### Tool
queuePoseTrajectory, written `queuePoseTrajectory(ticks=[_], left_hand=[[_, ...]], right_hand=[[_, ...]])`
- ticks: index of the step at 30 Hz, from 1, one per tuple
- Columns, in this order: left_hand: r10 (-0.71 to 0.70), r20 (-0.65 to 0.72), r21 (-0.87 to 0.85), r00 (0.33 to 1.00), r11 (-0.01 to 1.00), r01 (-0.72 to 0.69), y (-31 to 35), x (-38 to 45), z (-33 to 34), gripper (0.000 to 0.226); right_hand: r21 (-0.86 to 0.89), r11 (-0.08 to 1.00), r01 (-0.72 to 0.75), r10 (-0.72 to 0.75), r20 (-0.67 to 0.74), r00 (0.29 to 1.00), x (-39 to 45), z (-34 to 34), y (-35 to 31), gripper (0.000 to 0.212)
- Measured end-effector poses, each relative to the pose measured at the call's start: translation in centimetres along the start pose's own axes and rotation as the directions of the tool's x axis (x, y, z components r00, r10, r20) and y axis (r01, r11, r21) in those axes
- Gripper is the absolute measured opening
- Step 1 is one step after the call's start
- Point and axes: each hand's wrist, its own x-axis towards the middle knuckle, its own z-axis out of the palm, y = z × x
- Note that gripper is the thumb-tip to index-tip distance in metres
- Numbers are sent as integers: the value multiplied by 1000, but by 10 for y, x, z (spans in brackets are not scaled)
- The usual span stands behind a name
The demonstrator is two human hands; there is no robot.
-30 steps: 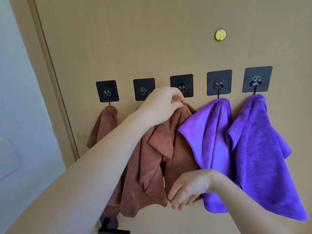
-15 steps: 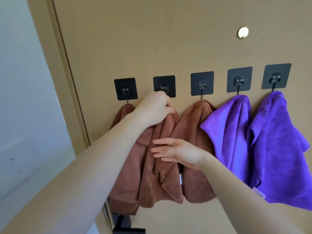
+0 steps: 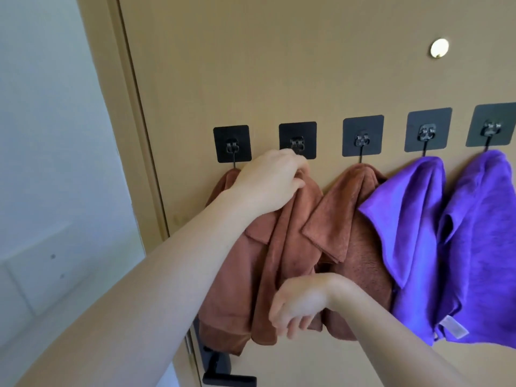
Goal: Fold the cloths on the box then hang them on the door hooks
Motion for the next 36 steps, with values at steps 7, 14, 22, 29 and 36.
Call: queuePoseTrajectory(ticks=[7,14,22,29,36], left_hand=[[-198,61,260,978,949,176,-59,-24,-23,28],[-216,-42,207,975,953,220,-73,-30,-6,22],[-211,-130,177,969,956,232,-71,-32,4,25],[-260,-230,-73,938,965,250,-63,-54,10,32],[-635,-371,-577,677,729,368,-48,-141,64,31]], right_hand=[[311,796,520,-394,-385,834,-11,-26,-82,44],[468,720,513,-304,-452,838,55,-14,-55,38],[526,785,327,-135,-370,919,110,24,-22,30],[389,918,77,-25,-137,990,108,39,-10,44],[456,745,487,-412,-259,874,-61,-19,-21,47]])
